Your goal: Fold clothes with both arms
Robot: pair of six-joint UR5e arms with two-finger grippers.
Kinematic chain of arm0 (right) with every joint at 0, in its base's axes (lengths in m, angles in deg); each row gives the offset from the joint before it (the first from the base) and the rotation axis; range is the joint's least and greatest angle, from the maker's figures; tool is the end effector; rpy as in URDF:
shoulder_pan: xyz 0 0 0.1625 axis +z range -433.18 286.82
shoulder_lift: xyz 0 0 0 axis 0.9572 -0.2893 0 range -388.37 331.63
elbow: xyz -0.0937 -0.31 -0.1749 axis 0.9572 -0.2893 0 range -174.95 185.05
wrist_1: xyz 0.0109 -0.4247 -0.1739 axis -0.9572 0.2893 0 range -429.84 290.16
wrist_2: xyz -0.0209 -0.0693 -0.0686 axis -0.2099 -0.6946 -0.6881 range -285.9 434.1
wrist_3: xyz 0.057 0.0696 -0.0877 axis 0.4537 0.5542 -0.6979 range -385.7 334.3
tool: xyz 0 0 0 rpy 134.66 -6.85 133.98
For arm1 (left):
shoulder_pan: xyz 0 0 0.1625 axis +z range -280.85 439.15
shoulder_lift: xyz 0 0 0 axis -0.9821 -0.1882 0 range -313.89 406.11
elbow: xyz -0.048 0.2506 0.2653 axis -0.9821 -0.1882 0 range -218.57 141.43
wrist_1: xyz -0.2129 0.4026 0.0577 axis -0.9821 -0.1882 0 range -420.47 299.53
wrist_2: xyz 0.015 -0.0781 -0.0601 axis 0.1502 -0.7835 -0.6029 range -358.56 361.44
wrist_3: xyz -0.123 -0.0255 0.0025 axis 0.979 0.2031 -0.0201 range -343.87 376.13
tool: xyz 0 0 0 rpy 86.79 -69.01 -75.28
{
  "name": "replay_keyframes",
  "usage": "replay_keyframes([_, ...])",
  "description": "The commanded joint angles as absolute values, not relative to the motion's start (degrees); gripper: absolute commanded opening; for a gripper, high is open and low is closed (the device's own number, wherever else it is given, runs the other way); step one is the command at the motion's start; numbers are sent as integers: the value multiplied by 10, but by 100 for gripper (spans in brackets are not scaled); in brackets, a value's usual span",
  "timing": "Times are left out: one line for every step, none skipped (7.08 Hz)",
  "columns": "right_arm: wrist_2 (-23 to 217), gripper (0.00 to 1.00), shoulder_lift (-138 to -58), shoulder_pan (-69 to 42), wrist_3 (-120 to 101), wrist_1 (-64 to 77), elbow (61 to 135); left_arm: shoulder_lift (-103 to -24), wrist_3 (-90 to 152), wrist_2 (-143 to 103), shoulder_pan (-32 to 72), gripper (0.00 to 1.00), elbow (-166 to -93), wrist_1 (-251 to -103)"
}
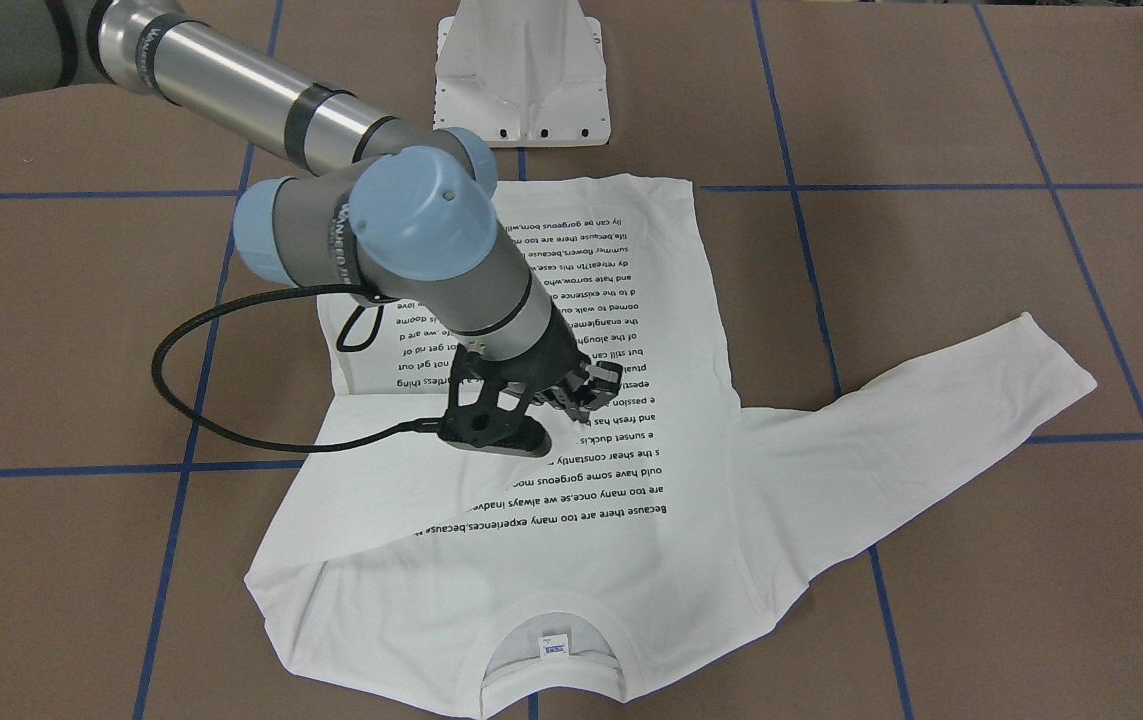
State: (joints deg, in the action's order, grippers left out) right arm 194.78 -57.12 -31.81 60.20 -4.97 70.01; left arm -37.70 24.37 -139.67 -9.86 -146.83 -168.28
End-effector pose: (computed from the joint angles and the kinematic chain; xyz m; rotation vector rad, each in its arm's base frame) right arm -0.5694 -0.5938 0.0443 -0.0419 -1.1495 0.2912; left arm -0.0266 -0.5162 0.4553 0.4138 0.9058 0.1167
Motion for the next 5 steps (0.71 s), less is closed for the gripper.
replay_keyframes([1887,0,-540,-357,618,-78,666,-377,244,-1397,-97,100,-1469,-1683])
replay_keyframes([1872,0,-524,-374,618,-81,652,-377,244,-1397,-97,100,-1471,-1683])
replay_keyframes([1854,0,-522,-388,619,-102,646,-377,244,-1397,-97,100,-1471,-1683])
replay_keyframes([1850,0,-519,-393,624,-110,642,-377,244,-1397,-97,100,-1471,-1683])
replay_keyframes([1835,0,-517,-402,626,-111,642,-378,246,-1397,-97,100,-1475,-1683])
